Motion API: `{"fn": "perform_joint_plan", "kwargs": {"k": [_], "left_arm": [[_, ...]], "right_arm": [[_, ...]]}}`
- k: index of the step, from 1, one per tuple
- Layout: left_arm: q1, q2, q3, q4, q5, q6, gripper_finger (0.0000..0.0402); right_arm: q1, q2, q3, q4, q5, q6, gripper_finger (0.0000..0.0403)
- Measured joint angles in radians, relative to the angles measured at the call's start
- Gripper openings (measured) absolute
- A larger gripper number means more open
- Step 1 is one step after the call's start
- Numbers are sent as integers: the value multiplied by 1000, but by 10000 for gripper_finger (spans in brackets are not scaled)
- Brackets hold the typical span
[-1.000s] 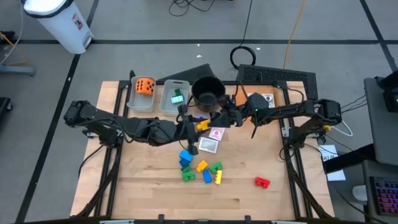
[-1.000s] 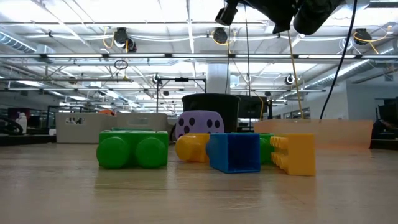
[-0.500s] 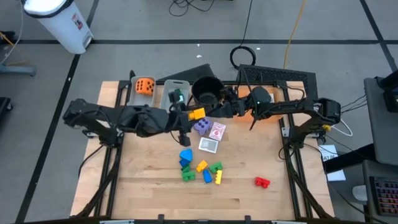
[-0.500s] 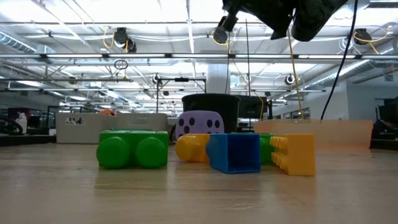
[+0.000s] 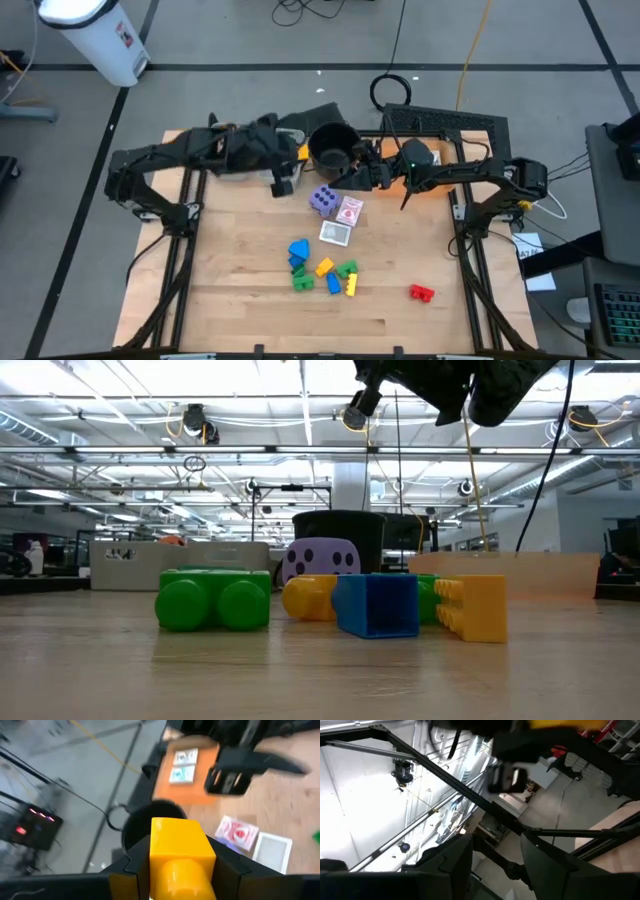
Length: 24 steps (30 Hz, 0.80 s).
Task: Pick & Place Toys
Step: Put the yellow game piece into the right gray bin
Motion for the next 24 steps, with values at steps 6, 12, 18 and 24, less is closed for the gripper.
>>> {"fn": "perform_joint_plan", "kwargs": {"k": [6, 12, 18, 24], "left_arm": [[193, 0, 0, -44, 178, 41, 135], [389, 4, 0, -69, 312, 107, 144], [534, 50, 0, -110, 412, 167, 140], [616, 150, 0, -165, 465, 242, 153]], "right_arm": [[0, 0, 0, -29, 0, -7, 161], [0, 0, 0, -40, 2, -54, 161], [1, 0, 0, -114, 42, -116, 161], [1, 0, 0, -187, 106, -188, 161]]}}
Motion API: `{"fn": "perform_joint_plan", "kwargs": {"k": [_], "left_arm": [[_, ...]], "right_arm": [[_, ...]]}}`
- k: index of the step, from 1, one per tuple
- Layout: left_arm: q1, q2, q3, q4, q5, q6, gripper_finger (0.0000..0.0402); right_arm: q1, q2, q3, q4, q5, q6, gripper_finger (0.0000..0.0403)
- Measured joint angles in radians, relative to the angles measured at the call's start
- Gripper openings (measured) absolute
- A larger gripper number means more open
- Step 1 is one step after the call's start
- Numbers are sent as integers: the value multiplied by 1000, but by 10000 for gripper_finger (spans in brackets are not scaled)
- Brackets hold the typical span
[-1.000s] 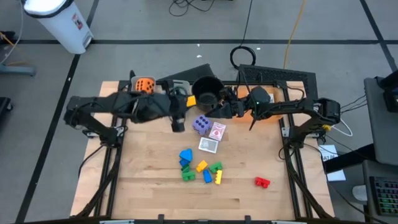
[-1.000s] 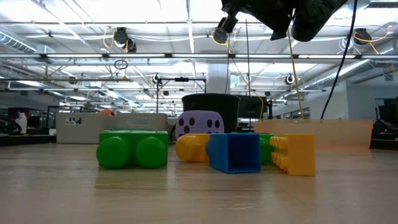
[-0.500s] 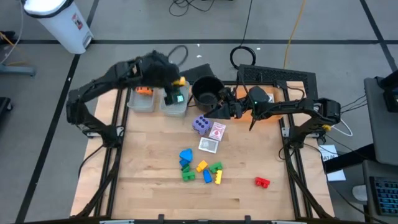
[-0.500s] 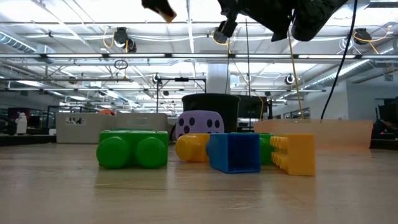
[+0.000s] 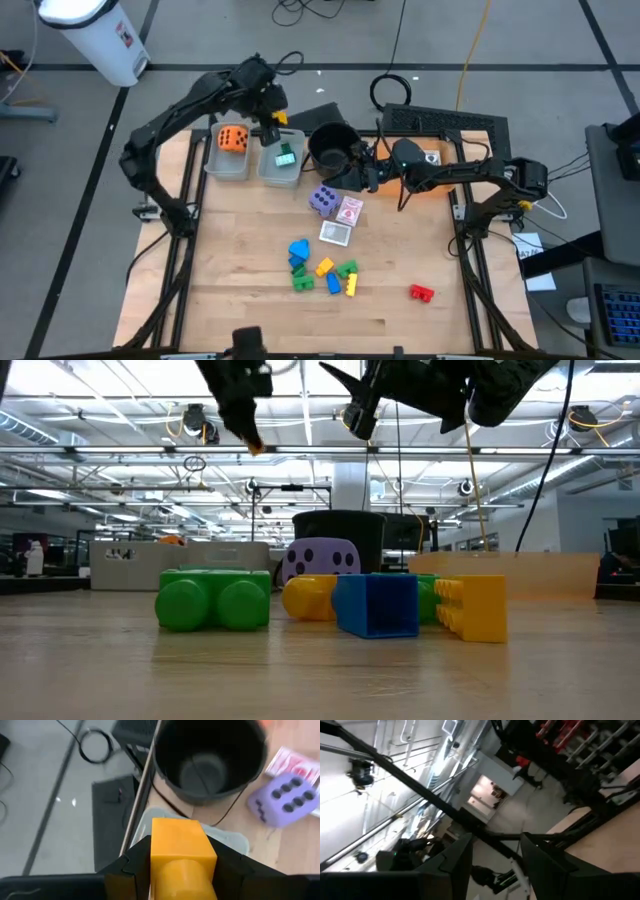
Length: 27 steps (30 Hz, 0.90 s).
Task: Pick & Place Toys
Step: Put the yellow game piece into the right gray bin
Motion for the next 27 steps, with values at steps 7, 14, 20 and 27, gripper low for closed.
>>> {"fn": "perform_joint_plan", "kwargs": {"k": [7, 14, 20, 27], "left_arm": [[41, 135, 0, 2, 37, 54, 155], [61, 245, 0, -14, 55, 76, 156], [75, 315, 0, -20, 76, 67, 156], [102, 382, -1, -19, 105, 21, 156]], "right_arm": [[2, 0, 0, -1, 8, -70, 161], [2, 0, 0, -23, 59, -105, 161], [1, 0, 0, -99, 58, -157, 161], [-8, 0, 0, -199, 51, -191, 161]]}}
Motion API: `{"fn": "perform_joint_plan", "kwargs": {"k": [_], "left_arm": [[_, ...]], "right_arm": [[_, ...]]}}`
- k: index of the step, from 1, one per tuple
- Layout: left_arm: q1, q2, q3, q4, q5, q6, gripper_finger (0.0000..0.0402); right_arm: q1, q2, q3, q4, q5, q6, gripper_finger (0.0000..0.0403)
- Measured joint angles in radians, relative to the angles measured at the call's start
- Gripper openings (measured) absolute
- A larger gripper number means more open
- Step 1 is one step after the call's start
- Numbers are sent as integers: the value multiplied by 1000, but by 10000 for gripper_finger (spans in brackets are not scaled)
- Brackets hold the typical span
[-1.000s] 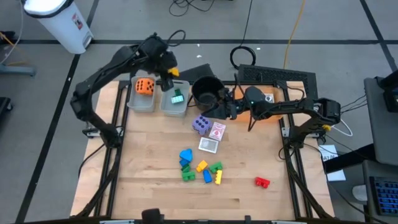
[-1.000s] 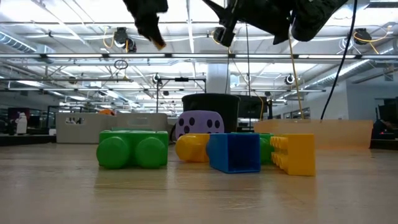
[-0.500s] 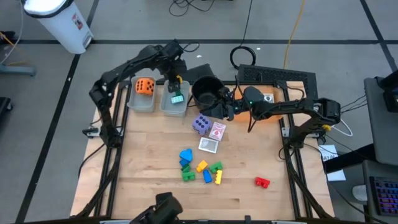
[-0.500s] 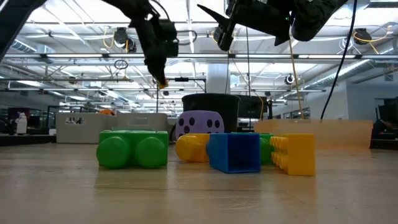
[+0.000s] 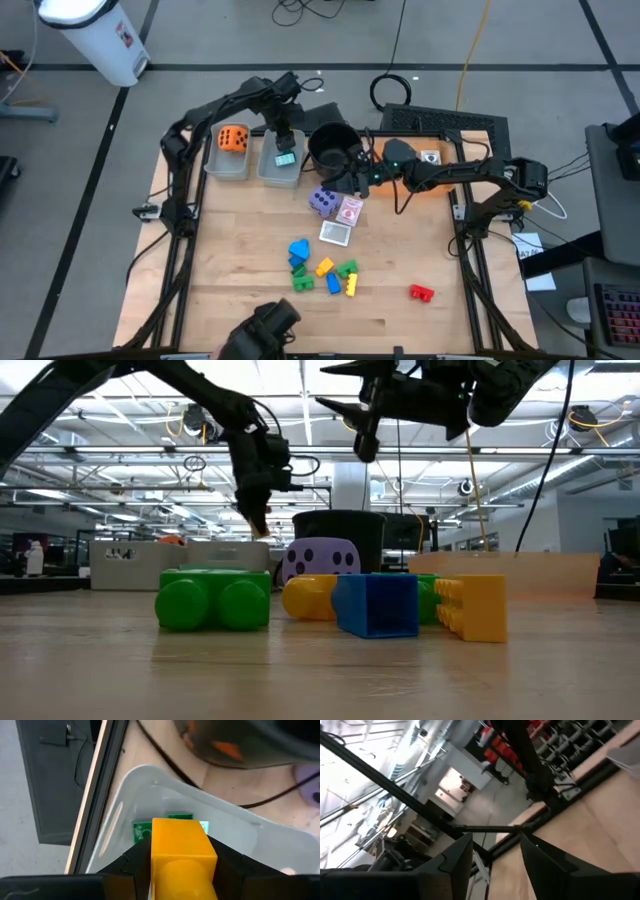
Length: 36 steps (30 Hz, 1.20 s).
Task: Pick & Place Toys
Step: Put the yellow game piece into the right gray bin
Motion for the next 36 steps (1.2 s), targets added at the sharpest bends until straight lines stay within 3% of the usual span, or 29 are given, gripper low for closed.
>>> {"fn": "perform_joint_plan", "kwargs": {"k": [6, 13, 18, 36], "left_arm": [[3, 46, 0, 12, -2, 19, 156], [-34, 61, 0, 49, -20, 164, 156], [-67, 77, 0, 67, -88, 246, 156], [-74, 159, 1, 91, -130, 233, 156]], "right_arm": [[-24, 0, 0, -46, -43, -16, 161], [-57, 0, -1, -62, -82, -16, 161], [-77, 0, -26, -62, -82, -3, 161], [-82, 0, -126, 54, -80, 94, 161]]}}
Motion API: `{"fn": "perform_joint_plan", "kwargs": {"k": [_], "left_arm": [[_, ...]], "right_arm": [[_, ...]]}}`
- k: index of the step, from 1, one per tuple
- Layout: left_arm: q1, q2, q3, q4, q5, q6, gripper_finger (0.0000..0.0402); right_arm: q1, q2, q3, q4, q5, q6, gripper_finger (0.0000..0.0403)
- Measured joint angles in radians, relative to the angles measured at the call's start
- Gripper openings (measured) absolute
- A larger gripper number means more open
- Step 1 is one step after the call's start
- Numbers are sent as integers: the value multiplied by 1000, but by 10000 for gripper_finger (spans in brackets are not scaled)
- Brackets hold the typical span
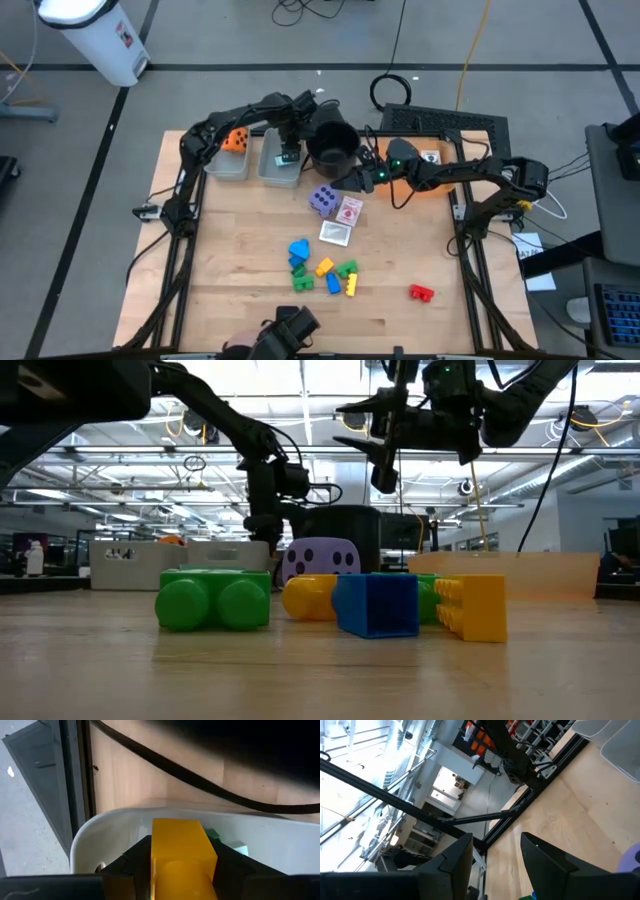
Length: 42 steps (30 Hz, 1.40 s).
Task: Pick & Place Toys
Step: Put the yellow game piece into the right gray bin, then put the red game piece into the right gray bin
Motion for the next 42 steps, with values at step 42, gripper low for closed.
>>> {"fn": "perform_joint_plan", "kwargs": {"k": [42], "left_arm": [[-7, 4, 255, -152, -63, -118, 258]], "right_arm": [[0, 0, 0, 4, -2, 6, 161]]}}
